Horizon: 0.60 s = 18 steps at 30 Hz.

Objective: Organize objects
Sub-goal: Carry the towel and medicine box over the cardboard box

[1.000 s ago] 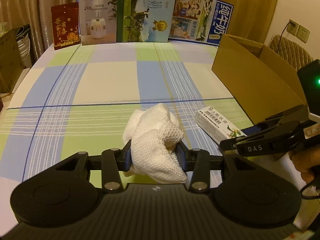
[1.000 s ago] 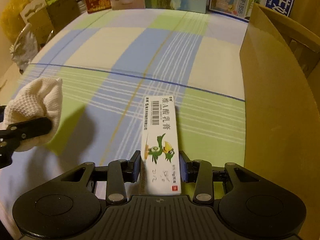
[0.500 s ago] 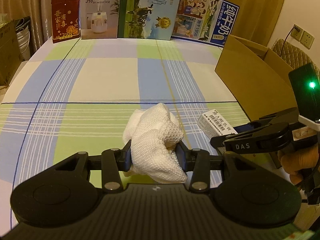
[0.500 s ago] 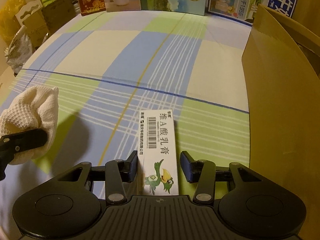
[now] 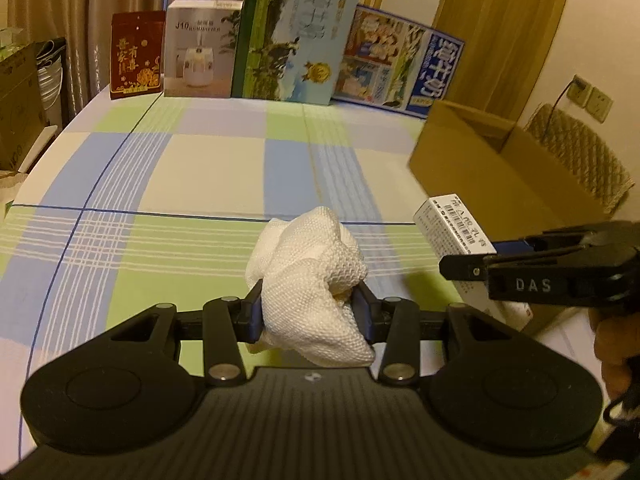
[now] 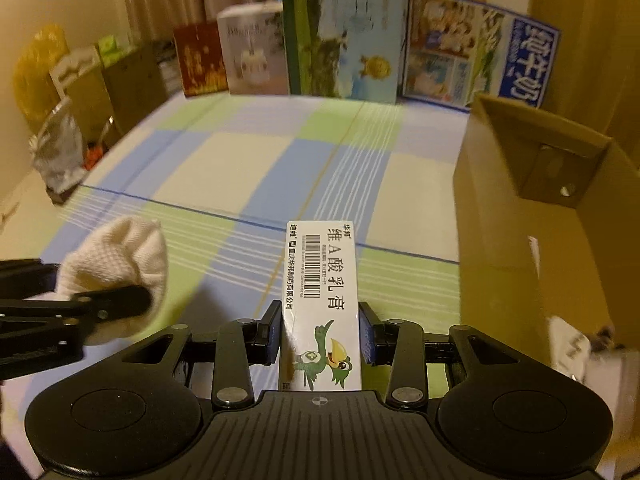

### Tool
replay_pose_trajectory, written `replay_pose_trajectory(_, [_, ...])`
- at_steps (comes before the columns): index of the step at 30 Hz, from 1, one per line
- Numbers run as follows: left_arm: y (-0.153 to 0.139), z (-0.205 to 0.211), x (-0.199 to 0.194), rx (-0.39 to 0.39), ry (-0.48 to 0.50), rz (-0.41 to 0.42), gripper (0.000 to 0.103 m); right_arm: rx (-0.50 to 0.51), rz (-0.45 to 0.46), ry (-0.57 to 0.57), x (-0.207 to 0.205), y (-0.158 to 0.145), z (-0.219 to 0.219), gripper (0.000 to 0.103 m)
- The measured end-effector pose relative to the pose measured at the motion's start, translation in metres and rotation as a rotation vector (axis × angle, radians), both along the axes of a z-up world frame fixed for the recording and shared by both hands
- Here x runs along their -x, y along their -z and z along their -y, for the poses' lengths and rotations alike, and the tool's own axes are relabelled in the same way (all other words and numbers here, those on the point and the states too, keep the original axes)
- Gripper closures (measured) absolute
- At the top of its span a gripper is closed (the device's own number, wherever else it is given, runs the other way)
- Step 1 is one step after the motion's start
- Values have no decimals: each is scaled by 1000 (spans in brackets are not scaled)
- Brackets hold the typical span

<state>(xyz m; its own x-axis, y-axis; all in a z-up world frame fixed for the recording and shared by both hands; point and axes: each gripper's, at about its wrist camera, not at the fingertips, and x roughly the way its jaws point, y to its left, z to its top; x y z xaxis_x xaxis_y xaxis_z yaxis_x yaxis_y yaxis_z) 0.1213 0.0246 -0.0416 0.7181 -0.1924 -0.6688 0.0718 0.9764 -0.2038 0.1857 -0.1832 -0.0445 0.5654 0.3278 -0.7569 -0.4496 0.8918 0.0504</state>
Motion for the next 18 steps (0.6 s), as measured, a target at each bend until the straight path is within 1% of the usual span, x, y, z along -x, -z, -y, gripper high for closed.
replay_pose_trajectory(3, [-14,12,20,9,6,18,65,-11,18,7,29,-14,6,68])
replay_pose_trajectory(7, [-34,32,51,34,14,34,65,-47,36,55,61,-38,23,68])
replay_pose_trajectory(12, [-52,60,84,52,38,59,65,-77,72,126,104,-63,59,68])
replay_pose_trajectory(18, [-71,96,113,84,81,78,65,-61,101,206,140,-82,108,68])
